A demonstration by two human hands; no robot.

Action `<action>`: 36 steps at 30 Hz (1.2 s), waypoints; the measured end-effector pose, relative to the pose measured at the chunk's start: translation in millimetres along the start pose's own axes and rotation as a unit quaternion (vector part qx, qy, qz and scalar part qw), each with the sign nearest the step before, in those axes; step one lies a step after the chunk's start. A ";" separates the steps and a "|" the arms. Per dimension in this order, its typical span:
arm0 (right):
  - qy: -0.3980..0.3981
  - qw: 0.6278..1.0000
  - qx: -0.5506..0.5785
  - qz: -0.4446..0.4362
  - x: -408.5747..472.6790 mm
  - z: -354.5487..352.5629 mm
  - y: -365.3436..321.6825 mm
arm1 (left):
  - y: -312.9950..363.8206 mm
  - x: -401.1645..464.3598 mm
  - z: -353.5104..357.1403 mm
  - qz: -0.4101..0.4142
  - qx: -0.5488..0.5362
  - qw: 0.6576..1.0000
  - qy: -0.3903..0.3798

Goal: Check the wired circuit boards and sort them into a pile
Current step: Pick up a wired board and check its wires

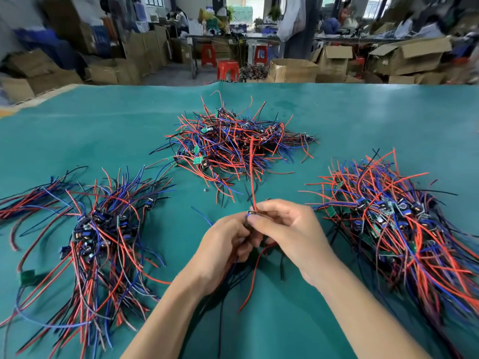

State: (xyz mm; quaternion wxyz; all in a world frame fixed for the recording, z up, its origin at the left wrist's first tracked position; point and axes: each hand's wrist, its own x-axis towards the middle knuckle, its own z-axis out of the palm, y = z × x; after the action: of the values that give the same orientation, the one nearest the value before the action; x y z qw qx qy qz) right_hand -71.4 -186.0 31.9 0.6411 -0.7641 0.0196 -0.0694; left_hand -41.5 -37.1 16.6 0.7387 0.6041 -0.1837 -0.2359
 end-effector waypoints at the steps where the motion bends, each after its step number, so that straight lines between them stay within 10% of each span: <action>1: -0.003 1.000 0.022 0.004 0.8 -2.6 -0.4 | 0.3 -0.2 0.6 0.002 0.008 1.000 0.005; 12: 0.015 0.996 -0.017 -0.081 -1.1 -9.4 -7.9 | -6.9 -0.4 -1.6 0.025 0.052 0.998 0.039; 25: 0.200 0.899 0.369 0.125 9.8 -35.4 -16.2 | 0.1 -5.3 3.5 0.019 0.086 0.995 -0.054; 32: 0.277 0.917 0.281 -0.059 0.5 -58.4 -56.5 | 3.4 -7.6 9.4 0.009 0.125 0.990 -0.062; 36: 0.187 0.942 0.248 -0.128 -6.1 -40.8 -105.0 | 2.4 -8.1 10.1 0.011 0.132 0.991 -0.025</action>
State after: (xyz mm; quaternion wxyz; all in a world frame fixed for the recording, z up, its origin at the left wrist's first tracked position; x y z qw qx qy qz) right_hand -89.0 -206.5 141.4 0.7806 -0.5504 0.0231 -0.2953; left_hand -53.4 -40.3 21.1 0.6500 0.6883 -0.2385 -0.2163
